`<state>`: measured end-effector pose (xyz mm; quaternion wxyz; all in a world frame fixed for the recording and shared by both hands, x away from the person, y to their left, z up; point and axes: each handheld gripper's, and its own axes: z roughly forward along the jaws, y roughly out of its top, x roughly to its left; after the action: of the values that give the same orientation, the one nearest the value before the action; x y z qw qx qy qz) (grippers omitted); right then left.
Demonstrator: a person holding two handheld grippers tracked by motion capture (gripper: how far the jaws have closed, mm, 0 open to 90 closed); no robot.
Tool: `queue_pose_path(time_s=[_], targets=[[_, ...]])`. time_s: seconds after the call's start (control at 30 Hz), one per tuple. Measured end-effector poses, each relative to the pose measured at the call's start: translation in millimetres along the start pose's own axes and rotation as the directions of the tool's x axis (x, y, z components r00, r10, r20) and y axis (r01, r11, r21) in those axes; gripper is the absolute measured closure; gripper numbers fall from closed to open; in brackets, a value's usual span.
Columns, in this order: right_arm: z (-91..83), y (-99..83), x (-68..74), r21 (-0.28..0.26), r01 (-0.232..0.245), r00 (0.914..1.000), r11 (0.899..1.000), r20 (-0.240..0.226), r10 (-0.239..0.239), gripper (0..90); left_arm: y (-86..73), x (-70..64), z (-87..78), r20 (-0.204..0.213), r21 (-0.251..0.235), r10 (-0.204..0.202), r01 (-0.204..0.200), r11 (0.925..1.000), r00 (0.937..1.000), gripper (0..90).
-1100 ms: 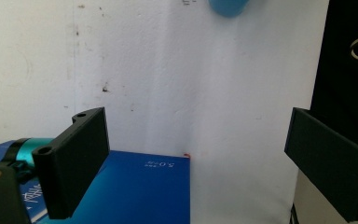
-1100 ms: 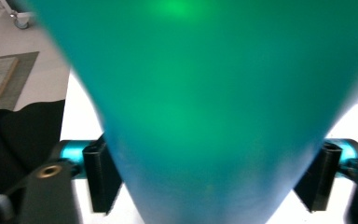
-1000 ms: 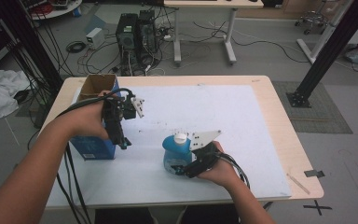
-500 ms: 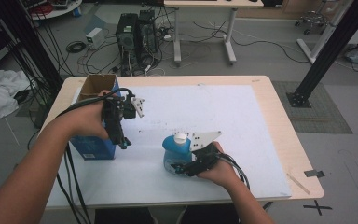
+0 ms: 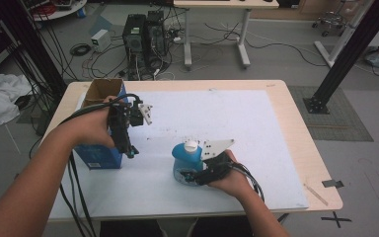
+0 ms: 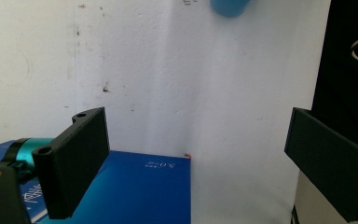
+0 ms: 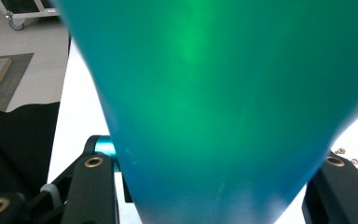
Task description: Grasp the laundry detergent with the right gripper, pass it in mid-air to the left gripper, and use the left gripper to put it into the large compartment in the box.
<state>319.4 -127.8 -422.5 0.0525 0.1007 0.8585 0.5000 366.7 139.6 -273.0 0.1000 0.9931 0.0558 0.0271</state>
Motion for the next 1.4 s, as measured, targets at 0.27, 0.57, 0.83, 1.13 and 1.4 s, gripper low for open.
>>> queue_pose_path(time_s=[0.27,0.57,0.83,1.13,1.4], targets=[[-0.9,0.0,0.0,-0.002,-0.001,1.0000,1.000,0.001,0.001,45.4,1.6,-1.3,0.0,-0.002,0.005,-0.001,0.001,1.0000,1.0000,6.6],[-4.5,1.2,0.3,-0.002,0.004,0.9999,1.000,-0.013,-0.004,46.0,4.2,-2.5,-3.9,-0.008,0.004,0.006,-0.005,1.0000,1.0000,6.5],[-15.8,13.3,-1.0,-0.018,0.015,0.9997,1.000,-0.017,-0.016,46.4,12.2,-6.3,-10.9,-0.014,0.007,0.021,-0.021,0.9998,0.9997,6.5],[-23.9,44.5,-4.6,-0.015,0.071,0.9959,0.997,-0.055,-0.071,46.4,29.6,-15.9,-25.8,-0.009,-0.003,0.061,-0.061,0.9982,0.9981,6.5],[-16.9,69.6,-5.0,-0.007,0.117,0.9869,0.993,-0.111,-0.117,46.5,44.7,-24.3,-35.1,-0.006,0.003,0.099,-0.099,0.9951,0.9951,6.5]])
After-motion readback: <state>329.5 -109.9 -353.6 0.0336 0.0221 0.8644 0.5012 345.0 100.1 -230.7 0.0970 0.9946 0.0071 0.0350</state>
